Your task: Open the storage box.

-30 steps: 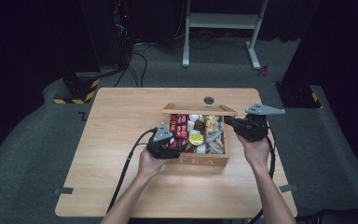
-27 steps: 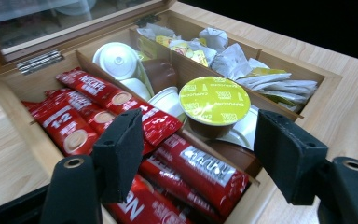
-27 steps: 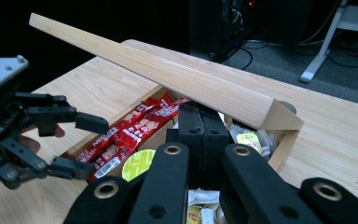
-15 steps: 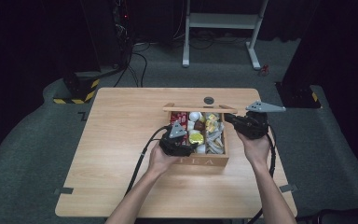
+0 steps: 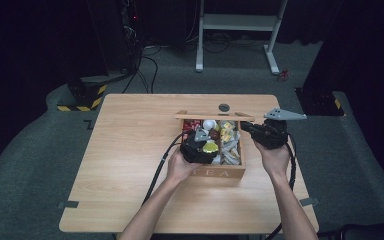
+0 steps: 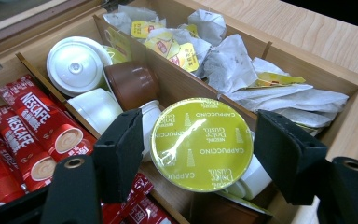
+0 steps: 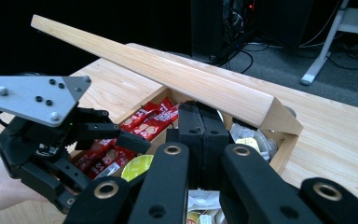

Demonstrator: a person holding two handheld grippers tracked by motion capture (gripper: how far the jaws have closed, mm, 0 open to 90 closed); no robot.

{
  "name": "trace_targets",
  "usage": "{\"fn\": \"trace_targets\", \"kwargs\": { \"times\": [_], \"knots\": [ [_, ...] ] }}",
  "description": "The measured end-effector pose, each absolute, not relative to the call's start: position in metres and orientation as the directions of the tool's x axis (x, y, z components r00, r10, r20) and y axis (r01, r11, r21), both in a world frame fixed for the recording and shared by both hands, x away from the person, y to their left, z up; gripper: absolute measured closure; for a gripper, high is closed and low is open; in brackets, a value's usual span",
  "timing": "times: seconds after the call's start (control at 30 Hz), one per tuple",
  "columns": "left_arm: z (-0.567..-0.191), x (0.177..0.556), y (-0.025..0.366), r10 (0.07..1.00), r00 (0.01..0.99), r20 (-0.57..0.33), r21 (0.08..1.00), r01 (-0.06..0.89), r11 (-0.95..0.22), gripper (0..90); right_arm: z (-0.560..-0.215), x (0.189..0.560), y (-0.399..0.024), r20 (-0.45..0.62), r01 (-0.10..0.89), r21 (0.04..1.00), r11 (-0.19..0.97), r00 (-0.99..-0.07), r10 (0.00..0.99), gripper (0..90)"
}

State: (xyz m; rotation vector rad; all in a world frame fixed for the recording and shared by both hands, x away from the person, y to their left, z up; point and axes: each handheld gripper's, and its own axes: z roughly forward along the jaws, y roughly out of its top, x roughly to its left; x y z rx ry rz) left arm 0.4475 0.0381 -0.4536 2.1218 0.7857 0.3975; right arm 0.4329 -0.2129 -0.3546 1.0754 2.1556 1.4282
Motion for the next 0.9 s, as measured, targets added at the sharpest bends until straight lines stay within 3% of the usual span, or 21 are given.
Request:
{"fn": "trace_targets", "kwargs": {
  "times": [0.43, 0.9],
  "knots": [
    [-0.454, 0.449, 0.035, 0.655, 0.756, 0.011, 0.768, 0.413, -0.489, 37.6, -0.361, 0.436, -0.21, 0.13, 0.417, 0.884, 0.212, -0.655, 0.744, 90.0],
    [-0.446, 0.44, 0.05, 0.651, 0.759, -0.009, 0.819, 0.379, -0.431, 37.7, -0.361, 0.436, -0.21, 0.128, 0.417, 0.883, 0.214, -0.655, 0.745, 90.0]
  ]
}}
